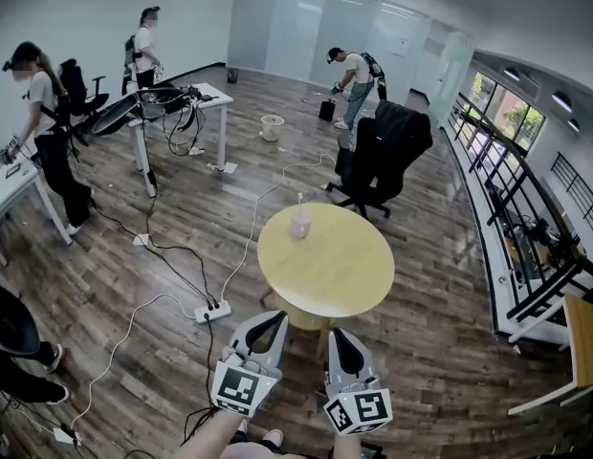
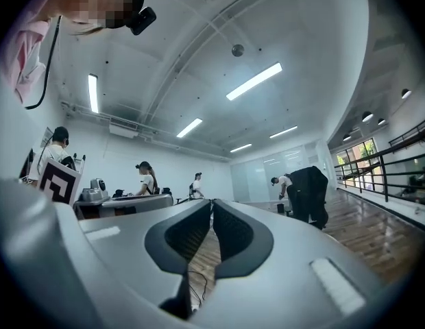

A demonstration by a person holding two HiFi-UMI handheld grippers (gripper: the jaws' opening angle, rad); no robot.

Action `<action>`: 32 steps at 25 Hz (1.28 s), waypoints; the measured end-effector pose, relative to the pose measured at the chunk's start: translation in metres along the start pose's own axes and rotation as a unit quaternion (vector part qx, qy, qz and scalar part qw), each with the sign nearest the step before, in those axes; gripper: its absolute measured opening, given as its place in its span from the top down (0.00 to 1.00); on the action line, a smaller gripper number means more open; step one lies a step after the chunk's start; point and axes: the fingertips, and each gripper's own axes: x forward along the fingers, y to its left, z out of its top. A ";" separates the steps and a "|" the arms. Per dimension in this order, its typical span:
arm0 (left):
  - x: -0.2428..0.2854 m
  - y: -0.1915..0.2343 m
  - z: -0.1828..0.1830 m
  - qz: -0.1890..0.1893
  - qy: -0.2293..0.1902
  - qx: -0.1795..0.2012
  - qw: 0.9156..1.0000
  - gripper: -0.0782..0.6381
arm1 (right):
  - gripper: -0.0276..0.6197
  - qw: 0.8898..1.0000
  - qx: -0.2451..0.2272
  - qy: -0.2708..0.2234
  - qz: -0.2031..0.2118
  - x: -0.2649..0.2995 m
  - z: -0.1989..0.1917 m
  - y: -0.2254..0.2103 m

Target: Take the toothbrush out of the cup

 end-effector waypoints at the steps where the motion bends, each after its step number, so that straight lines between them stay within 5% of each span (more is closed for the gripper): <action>1: 0.001 0.000 -0.001 0.002 0.002 -0.004 1.000 0.90 | 0.93 1.000 0.000 0.003 0.002 0.001 -0.001 -0.002; 6: 0.010 0.008 -0.007 0.011 -0.001 0.005 1.000 0.90 | 0.84 1.000 0.001 0.014 0.005 0.014 -0.012 -0.016; 11: 0.035 0.031 -0.018 0.011 0.003 0.005 1.000 0.90 | 0.95 1.000 0.006 0.024 -0.001 0.050 -0.025 -0.029; 21: 0.114 0.115 -0.055 -0.001 0.034 -0.012 0.999 0.90 | 0.96 0.999 -0.007 0.043 -0.018 0.163 -0.041 -0.059; 32: 0.201 0.159 -0.092 0.005 0.048 -0.018 0.999 0.90 | 0.96 0.998 0.017 0.067 -0.011 0.252 -0.063 -0.116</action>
